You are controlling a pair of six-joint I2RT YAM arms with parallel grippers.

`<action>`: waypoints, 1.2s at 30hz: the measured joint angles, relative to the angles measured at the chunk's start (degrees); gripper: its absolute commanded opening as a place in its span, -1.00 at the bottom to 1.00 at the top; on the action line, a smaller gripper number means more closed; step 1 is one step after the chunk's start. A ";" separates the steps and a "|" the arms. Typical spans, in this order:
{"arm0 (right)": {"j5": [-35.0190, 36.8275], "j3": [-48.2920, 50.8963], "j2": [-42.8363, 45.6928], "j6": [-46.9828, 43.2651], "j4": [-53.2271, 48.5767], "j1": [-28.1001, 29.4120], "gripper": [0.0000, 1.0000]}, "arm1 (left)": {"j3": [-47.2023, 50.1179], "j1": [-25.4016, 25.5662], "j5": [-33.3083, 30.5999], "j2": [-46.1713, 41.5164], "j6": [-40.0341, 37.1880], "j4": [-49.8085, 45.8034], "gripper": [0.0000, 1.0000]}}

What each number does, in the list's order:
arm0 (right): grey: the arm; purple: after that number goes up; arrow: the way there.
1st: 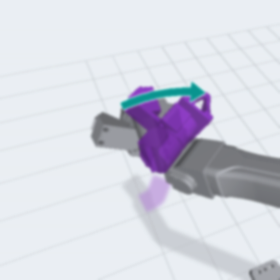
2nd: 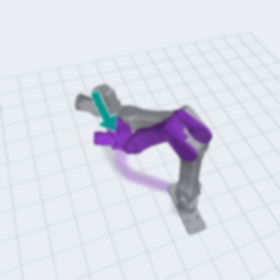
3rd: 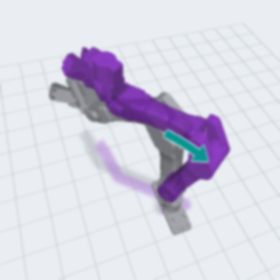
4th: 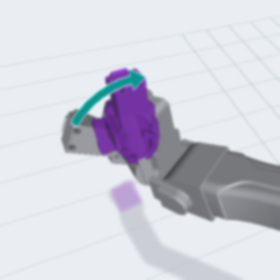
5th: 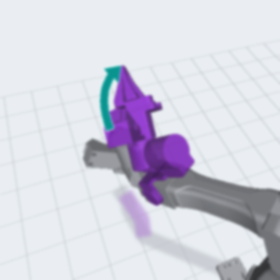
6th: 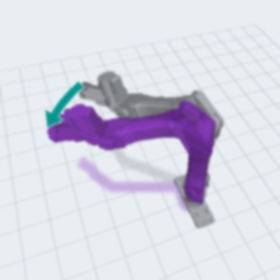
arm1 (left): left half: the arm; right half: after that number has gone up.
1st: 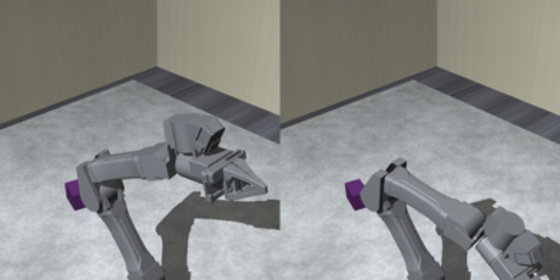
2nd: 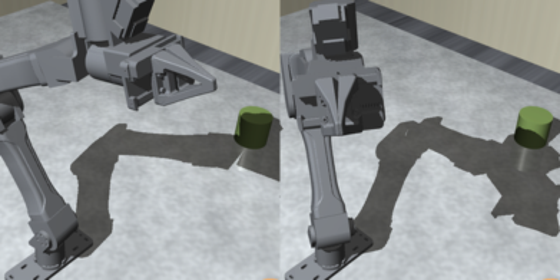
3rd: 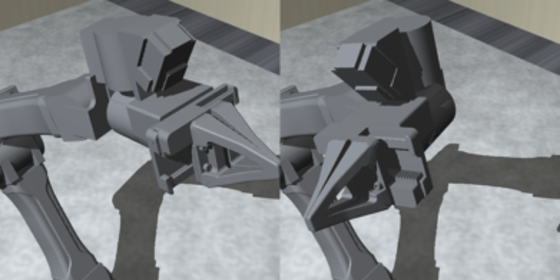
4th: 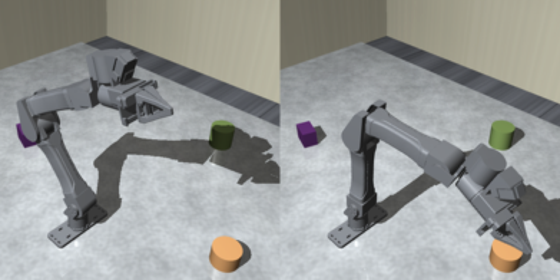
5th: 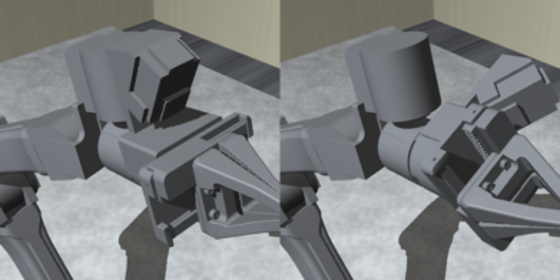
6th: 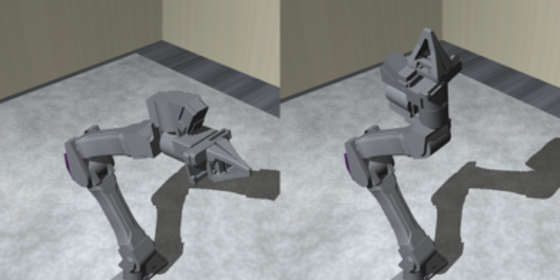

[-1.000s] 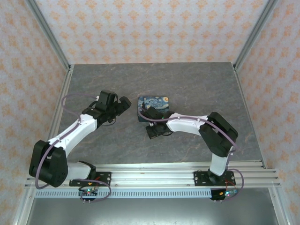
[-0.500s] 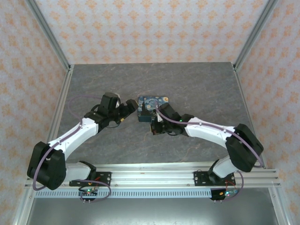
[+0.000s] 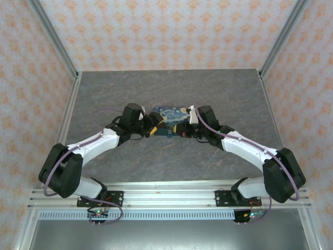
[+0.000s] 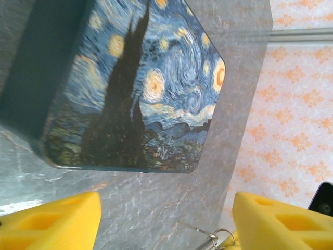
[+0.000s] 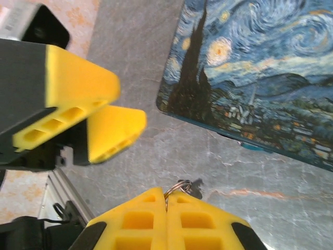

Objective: Unlock a padlock with a key

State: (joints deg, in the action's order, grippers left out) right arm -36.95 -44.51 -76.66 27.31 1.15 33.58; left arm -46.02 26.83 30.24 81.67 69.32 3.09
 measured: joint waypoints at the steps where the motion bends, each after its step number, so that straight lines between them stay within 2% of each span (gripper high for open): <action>1: -0.17 0.00 0.00 0.63 0.63 0.00 -1.00 | -0.17 0.42 0.00 0.26 1.33 0.57 0.25; 9: -0.85 -0.04 0.00 4.28 4.57 0.00 -1.00 | -1.22 3.34 -0.09 2.56 13.07 5.79 0.15; 18: -1.29 -0.09 -0.55 5.92 6.51 0.02 -1.00 | -1.53 6.01 -0.24 6.80 21.35 10.78 0.03; 23: -1.42 -0.09 -1.40 6.36 7.48 0.13 -1.00 | -2.40 6.69 -0.68 8.11 23.65 11.85 -0.11; 30: -1.44 0.20 -1.49 6.34 7.52 0.13 -1.00 | -3.17 6.84 -0.96 8.66 25.14 12.87 -0.48; 36: -1.42 1.22 -1.05 6.34 7.45 0.13 -1.00 | -3.43 7.21 -0.94 9.38 25.18 13.07 -0.60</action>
State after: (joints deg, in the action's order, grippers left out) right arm -38.37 -43.29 -77.71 33.65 8.60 33.71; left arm -49.45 34.04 29.30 91.05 94.50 16.16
